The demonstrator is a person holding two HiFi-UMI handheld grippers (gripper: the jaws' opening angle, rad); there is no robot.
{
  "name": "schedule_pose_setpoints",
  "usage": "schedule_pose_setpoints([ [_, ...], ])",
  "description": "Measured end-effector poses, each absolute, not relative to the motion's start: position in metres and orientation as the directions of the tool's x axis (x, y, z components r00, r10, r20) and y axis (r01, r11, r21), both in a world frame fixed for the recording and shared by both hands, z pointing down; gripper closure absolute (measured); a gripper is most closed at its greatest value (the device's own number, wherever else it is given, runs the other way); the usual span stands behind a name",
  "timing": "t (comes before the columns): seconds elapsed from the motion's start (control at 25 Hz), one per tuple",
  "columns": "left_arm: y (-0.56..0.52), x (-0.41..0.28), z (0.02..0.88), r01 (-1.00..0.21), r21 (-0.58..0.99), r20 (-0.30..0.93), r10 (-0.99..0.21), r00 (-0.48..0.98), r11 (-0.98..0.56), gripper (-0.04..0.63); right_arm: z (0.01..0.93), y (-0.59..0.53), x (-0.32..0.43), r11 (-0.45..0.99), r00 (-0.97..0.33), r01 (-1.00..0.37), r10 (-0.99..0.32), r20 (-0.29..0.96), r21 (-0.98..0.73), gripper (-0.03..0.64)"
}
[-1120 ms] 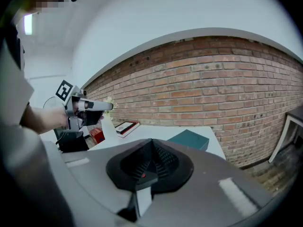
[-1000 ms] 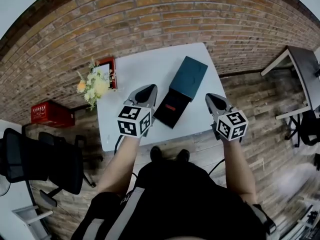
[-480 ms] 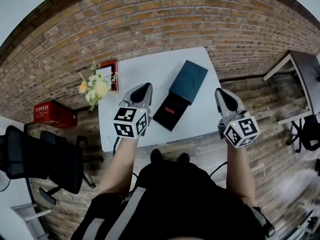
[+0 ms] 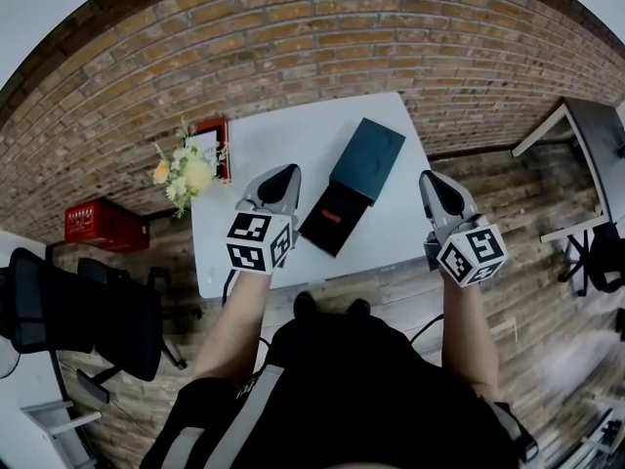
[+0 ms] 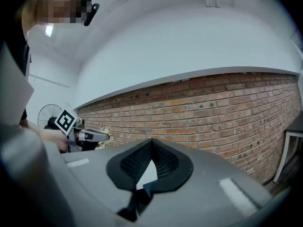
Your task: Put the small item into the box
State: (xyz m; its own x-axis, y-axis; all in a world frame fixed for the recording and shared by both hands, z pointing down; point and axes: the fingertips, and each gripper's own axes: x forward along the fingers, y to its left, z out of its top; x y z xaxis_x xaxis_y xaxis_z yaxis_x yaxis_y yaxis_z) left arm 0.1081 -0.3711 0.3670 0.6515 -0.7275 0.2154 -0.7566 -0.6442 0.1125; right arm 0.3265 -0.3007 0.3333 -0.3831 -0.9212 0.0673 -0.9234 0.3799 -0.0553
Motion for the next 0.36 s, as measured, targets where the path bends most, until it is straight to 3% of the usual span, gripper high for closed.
schedule_pose_setpoints([
  [0.36, -0.3746, 0.1142, 0.3660, -0.744, 0.120, 0.212, -0.716, 0.666, -0.657, 0.589, 0.3377, -0.3019, 0.3244, 0.381, -0.385, -0.923, -0.920, 0.076, -0.059, 0.618],
])
